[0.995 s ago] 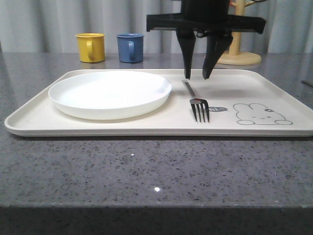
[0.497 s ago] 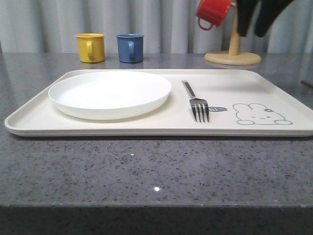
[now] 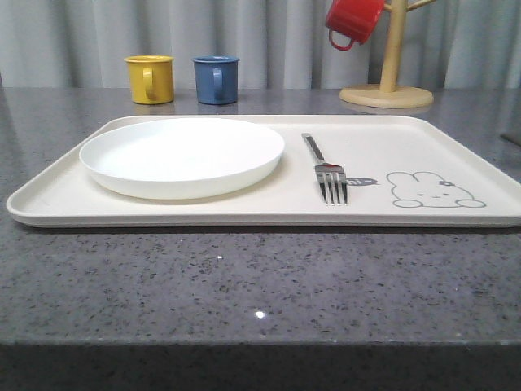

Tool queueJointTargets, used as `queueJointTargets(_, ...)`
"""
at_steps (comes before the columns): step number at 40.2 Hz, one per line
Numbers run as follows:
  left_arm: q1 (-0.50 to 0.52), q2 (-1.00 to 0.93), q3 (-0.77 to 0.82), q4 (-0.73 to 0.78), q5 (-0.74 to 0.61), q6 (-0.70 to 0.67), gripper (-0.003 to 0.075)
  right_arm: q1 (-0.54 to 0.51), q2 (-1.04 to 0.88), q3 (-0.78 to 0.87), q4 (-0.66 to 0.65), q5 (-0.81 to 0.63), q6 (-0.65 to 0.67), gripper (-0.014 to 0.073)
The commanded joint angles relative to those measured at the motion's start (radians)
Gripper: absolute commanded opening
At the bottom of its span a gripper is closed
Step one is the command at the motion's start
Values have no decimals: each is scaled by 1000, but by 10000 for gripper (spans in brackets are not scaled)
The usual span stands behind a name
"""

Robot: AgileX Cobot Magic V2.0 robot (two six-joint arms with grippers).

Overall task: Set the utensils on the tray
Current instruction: 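Release the fork and move the right gripper to the chopsticks, then grasp the steel chopsticks with the right gripper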

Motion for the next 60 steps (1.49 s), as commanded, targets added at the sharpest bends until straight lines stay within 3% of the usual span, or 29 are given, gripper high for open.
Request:
queueJointTargets(1,-9,10,-28,-15,-86,-5,-18,-7,-43,27,7,-79,-20,279)
queueJointTargets(27,-9,10,-28,-15,-86,-5,-18,-7,52,57,52,-129,-41,270)
queueJointTargets(38,-9,10,-28,-15,-86,-5,-18,-7,52,57,45,-102,-41,25)
queueJointTargets(51,-9,10,-28,-15,-86,-5,-18,-2,-37,18,41,-21,21,22)
queueJointTargets(60,-9,10,-28,-15,-86,-5,-18,113,-68,-121,22,118,84,22)
